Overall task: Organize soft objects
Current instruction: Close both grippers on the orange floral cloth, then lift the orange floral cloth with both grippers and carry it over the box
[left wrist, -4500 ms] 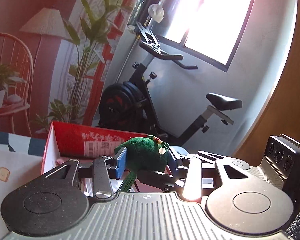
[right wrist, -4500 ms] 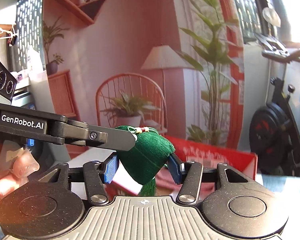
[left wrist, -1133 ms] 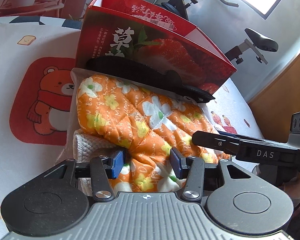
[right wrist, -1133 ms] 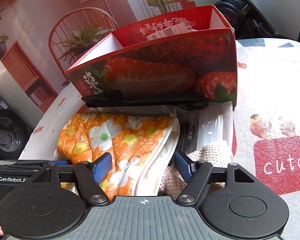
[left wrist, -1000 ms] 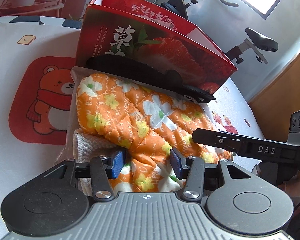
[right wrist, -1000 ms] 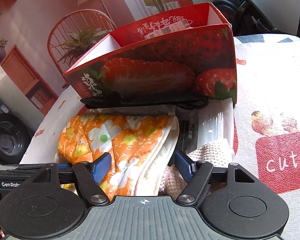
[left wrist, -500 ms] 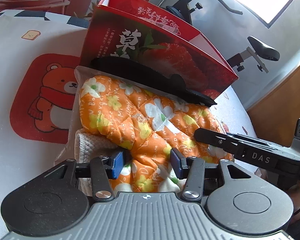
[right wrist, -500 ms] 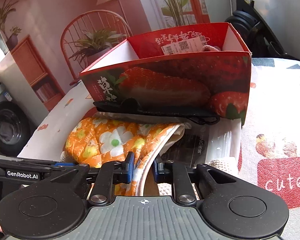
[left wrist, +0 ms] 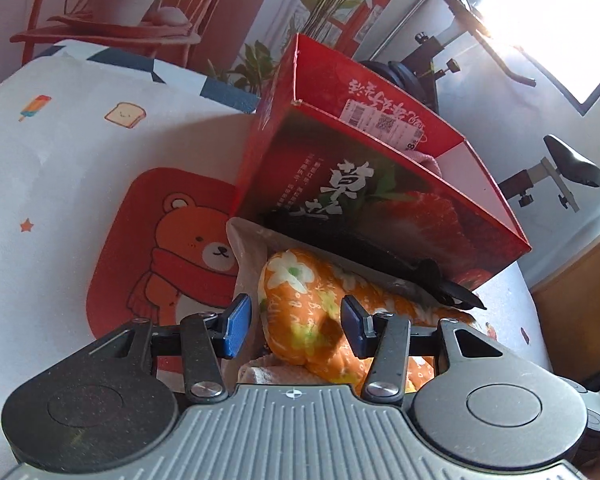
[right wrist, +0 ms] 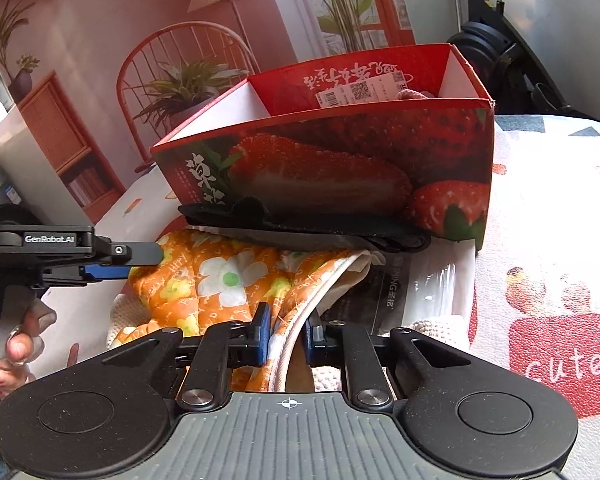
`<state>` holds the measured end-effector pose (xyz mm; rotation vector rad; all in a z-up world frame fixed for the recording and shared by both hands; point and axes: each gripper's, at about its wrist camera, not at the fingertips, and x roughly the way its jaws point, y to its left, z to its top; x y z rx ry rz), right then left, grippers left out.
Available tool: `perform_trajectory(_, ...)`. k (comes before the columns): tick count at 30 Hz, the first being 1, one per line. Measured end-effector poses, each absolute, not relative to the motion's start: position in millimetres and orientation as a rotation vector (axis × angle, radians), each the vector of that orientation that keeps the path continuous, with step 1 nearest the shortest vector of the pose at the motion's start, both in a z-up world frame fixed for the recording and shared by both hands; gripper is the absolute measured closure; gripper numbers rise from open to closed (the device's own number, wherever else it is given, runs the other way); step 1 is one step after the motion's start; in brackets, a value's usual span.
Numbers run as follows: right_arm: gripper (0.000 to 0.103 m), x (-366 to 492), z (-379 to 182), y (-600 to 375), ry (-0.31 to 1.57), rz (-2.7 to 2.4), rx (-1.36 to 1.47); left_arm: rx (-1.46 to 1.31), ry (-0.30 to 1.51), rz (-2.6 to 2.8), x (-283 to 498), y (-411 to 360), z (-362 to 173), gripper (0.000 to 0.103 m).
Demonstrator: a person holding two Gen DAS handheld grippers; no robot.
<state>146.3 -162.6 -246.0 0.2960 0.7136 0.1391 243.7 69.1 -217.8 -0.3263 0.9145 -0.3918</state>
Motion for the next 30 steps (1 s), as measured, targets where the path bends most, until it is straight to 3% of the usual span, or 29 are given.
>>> perform_trajectory(4,0.088,146,-245,-162,0.713,0.141,0.287,-0.283,0.895,-0.404,241,58,-214,0.056)
perform_trajectory(5,0.088,145,-244,-162,0.711,0.142,0.286,-0.266,0.878,-0.409,238,57,-211,0.067)
perform_trajectory(8,0.088,143,-239,-161,0.695,0.150,0.279,-0.213,0.837,-0.420,228,56,-199,0.081)
perform_trajectory(30,0.089,147,-145,-162,0.489,0.170,0.117,-0.184,0.613,-0.517,226,44,-107,0.085)
